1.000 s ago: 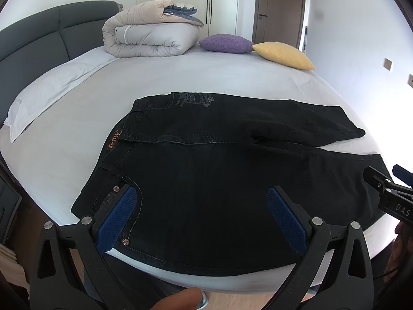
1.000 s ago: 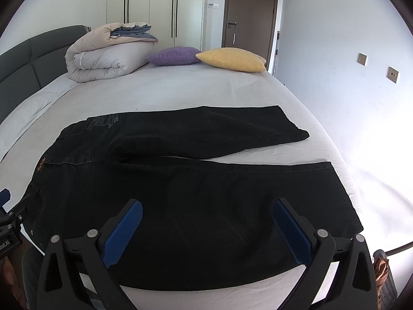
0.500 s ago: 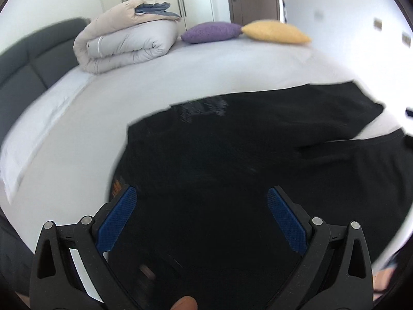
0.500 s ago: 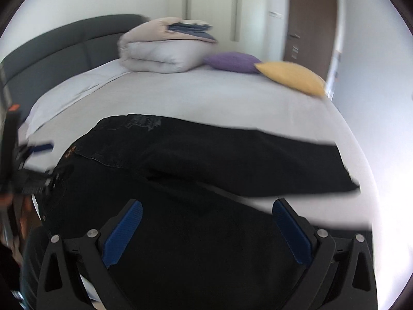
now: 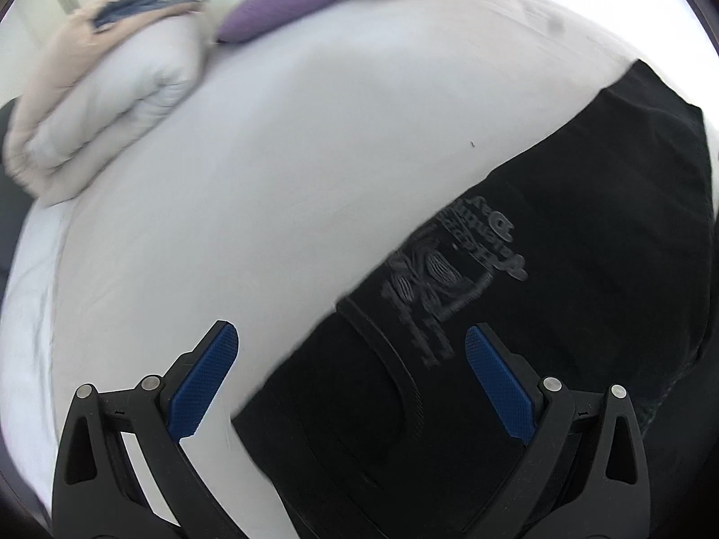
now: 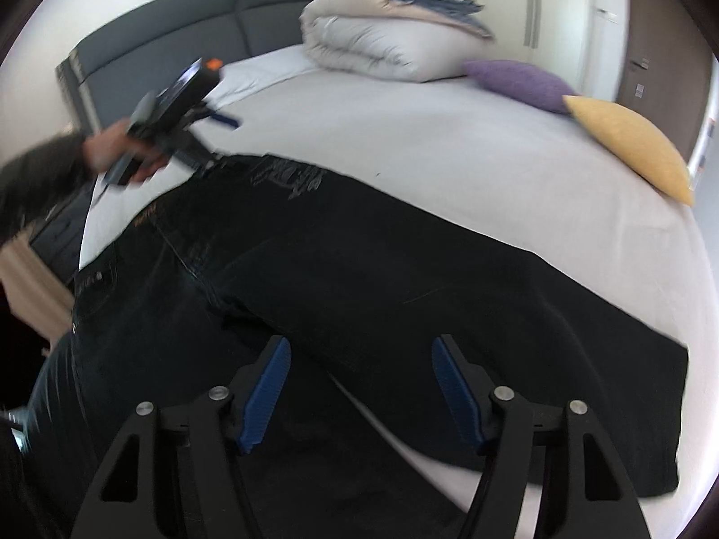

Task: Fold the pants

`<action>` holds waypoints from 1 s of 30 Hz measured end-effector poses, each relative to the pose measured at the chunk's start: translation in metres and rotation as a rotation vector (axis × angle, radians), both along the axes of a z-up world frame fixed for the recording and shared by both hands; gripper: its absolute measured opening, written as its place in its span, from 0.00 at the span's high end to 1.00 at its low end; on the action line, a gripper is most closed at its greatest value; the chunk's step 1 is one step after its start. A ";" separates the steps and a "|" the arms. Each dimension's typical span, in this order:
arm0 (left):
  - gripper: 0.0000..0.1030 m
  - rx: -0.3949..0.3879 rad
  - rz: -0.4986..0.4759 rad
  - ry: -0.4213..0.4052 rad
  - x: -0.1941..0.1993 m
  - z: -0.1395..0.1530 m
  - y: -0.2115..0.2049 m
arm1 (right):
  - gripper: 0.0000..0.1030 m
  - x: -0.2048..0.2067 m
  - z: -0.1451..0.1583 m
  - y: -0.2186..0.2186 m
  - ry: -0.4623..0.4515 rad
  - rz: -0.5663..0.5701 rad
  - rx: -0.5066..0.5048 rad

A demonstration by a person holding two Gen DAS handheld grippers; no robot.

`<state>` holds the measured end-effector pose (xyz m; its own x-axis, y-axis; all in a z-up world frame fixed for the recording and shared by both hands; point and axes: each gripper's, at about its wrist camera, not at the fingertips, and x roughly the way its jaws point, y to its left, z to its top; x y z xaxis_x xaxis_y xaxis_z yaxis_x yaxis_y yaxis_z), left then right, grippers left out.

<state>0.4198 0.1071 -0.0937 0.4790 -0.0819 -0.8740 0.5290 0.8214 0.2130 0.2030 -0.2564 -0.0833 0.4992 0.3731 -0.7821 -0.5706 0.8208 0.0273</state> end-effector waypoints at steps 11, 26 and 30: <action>0.16 -0.138 -0.022 0.292 0.087 -0.063 0.033 | 0.50 0.065 -0.007 0.032 0.036 0.171 -0.020; 0.95 -0.158 -0.068 0.091 0.056 -0.044 0.028 | 0.58 0.165 -0.011 0.127 0.055 0.305 -0.180; 0.96 -0.156 -0.086 0.029 0.046 -0.027 0.044 | 0.58 0.188 -0.021 0.145 0.078 0.314 -0.219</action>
<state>0.4657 0.1512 -0.1206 0.4393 -0.2572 -0.8607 0.6030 0.7946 0.0704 0.3912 -0.1117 -0.1043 0.3229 0.3180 -0.8914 -0.7980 0.5979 -0.0757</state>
